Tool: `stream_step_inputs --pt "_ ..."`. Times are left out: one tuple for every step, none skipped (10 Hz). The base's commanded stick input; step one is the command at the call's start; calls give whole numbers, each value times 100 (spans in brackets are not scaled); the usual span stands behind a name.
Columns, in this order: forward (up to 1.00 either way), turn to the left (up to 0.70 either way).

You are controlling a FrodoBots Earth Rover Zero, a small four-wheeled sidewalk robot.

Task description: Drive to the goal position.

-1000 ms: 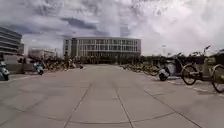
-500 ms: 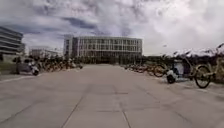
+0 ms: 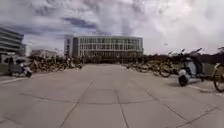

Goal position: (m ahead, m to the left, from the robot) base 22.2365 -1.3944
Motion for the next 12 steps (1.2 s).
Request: stream_step_inputs --pt "100 0" --pt "100 0" --pt "100 0" --pt "100 0" --pt "100 0" --pt "100 0" --pt "100 0" --pt "100 0" --pt "100 0" --pt "100 7" --pt "100 1" --pt "100 -22"
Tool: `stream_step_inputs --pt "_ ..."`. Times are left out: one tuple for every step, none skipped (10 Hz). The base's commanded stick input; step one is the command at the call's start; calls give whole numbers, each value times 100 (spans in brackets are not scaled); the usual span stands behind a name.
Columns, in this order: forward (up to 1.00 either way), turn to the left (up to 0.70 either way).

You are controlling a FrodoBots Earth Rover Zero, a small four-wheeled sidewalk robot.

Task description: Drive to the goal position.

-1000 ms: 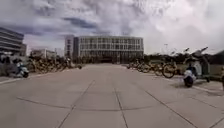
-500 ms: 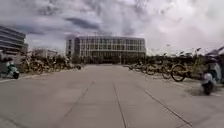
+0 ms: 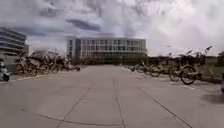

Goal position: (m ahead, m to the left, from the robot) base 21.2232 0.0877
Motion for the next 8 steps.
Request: stream_step_inputs --pt "100 -40" --pt "100 -40" --pt "100 -40" --pt "100 -40" --pt "100 -40" --pt "100 -35" --pt "100 -18" --pt "100 14"
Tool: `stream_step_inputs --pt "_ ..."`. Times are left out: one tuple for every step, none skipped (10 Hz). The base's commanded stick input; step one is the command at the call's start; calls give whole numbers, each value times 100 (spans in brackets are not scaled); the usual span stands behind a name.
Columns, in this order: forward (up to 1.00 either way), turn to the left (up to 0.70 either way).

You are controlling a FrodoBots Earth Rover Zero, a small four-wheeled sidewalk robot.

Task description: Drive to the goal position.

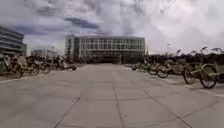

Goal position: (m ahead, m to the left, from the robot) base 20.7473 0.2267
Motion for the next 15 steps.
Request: stream_step_inputs --pt "100 40" --pt "100 40" --pt "100 40" --pt "100 40" --pt "100 40" --pt "100 14" --pt "100 0" --pt "100 0" --pt "100 0" --pt "100 0" --pt "100 0" --pt "100 0" --pt "100 0" --pt "100 0" --pt "100 0"
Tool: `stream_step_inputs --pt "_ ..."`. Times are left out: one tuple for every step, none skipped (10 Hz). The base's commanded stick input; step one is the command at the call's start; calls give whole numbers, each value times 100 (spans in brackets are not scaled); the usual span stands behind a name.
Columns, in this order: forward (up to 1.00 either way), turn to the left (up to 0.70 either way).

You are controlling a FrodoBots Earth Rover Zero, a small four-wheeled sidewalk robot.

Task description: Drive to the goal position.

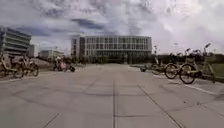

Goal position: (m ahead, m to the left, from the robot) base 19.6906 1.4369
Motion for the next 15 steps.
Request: stream_step_inputs --pt "100 0" --pt "100 0" --pt "100 -40" --pt "100 -40" --pt "100 -40" --pt "100 -40" --pt "100 -40" --pt "100 -40" --pt "100 -40" --pt "100 -39" --pt "100 -28" --pt "100 -8" --pt "100 0" --pt "100 0" --pt "100 0"
